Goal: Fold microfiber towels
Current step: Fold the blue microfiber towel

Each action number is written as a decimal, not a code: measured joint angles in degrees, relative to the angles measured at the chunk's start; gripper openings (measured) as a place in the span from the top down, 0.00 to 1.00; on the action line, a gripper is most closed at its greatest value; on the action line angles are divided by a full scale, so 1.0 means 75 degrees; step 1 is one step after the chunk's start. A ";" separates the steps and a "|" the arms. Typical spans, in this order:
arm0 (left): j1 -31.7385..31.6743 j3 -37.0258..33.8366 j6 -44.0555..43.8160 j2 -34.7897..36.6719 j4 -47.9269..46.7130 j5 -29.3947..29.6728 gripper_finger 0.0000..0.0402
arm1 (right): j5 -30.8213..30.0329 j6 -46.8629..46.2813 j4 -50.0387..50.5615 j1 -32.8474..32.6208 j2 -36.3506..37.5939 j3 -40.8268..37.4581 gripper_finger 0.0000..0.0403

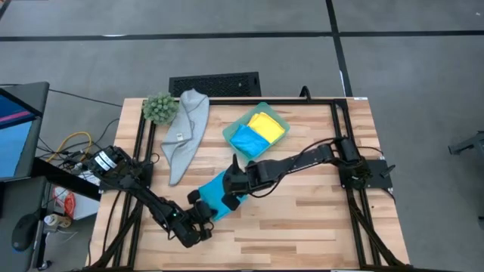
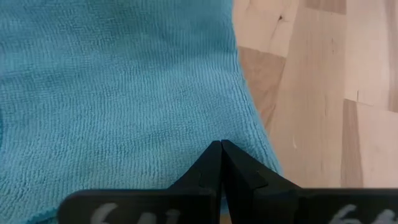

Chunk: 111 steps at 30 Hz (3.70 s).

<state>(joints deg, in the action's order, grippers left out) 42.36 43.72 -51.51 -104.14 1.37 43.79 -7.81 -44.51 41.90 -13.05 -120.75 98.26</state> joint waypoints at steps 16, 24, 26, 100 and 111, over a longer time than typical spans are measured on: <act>-0.0170 0.0000 0.0466 0.0000 0.0492 0.0050 1.00 | 0.0202 -0.0030 -0.1702 -0.0256 -0.0198 0.0006 0.93; -0.0170 0.0000 0.0460 -0.0003 0.0498 0.0185 1.00 | 0.0385 -0.0065 -0.2369 -0.0308 -0.0406 -0.0012 0.94; -0.0170 0.0000 0.0522 -0.0003 0.0500 0.0248 1.00 | 0.0482 -0.0065 -0.2610 -0.0308 -0.0502 0.0023 0.94; 0.0439 0.0044 -0.1224 -0.0522 -0.0023 0.0869 1.00 | -0.1735 0.0224 -0.3198 -0.1159 -0.1026 -0.0377 0.68; 0.0232 0.0263 -0.0885 -0.0361 0.0259 0.0638 1.00 | -0.1685 0.0186 -0.3337 -0.1225 -0.1526 -0.0373 0.70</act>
<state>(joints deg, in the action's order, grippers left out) 44.10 45.70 -58.14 -106.84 3.31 48.57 -20.45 -43.11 16.87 -22.23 -132.19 95.46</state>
